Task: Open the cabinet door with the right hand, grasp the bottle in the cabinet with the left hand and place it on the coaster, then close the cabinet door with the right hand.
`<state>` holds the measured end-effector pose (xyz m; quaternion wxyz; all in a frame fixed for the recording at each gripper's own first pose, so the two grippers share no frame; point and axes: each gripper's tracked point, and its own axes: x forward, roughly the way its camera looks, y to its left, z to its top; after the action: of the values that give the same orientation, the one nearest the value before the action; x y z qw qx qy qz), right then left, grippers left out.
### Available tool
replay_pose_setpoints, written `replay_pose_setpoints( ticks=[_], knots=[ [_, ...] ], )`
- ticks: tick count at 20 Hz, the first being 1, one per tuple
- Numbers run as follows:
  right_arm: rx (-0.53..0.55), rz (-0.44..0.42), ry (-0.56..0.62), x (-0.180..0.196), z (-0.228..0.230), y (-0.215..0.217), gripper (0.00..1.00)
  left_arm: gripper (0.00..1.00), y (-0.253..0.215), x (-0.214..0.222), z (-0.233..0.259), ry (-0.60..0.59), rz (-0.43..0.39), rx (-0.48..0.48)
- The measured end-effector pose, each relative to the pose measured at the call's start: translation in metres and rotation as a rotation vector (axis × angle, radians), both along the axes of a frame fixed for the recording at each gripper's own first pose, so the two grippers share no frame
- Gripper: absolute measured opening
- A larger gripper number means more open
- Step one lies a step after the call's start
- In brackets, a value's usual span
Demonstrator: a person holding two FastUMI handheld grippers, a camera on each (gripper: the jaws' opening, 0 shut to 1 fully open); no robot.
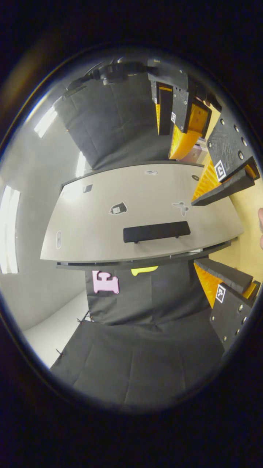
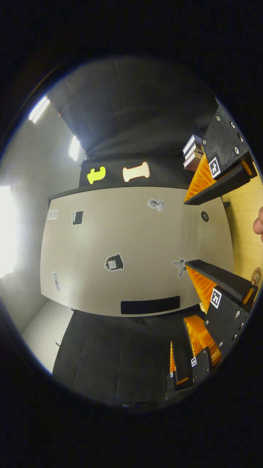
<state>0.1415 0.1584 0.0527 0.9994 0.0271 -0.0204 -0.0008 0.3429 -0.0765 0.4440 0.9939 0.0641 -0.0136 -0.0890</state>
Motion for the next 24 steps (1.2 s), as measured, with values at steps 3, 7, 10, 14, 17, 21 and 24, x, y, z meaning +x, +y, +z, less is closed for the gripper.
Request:
replay_pose_setpoints(
  ticks=[3, 7, 10, 14, 17, 21, 24],
  knots=[
    [-0.009, -0.027, 0.003, 0.002, 0.0, -0.006, 0.93, 0.86, -0.002, 0.008, 0.003, -0.002, 0.016, -0.016],
    [0.004, -0.04, 0.004, 0.005, -0.002, -0.006, 0.93, 0.88, -0.004, 0.011, 0.008, -0.023, 0.025, -0.016],
    [-0.002, -0.029, 0.013, 0.004, -0.005, -0.002, 0.93, 0.86, -0.006, 0.007, 0.003, -0.003, 0.027, -0.034],
    [-0.007, -0.032, 0.002, 0.005, -0.003, -0.003, 0.93, 0.88, -0.007, 0.005, 0.007, -0.023, 0.029, -0.034],
    [0.007, -0.026, 0.014, 0.005, -0.006, -0.003, 0.93, 0.86, -0.007, 0.002, 0.009, -0.021, 0.041, -0.055],
    [0.008, -0.037, 0.014, 0.004, -0.005, -0.009, 0.93, 0.88, -0.008, -0.001, 0.006, -0.014, 0.047, -0.055],
    [0.031, -0.031, 0.004, 0.004, -0.003, -0.008, 0.93, 0.86, -0.012, -0.006, 0.007, -0.012, 0.046, -0.05]
  ],
)
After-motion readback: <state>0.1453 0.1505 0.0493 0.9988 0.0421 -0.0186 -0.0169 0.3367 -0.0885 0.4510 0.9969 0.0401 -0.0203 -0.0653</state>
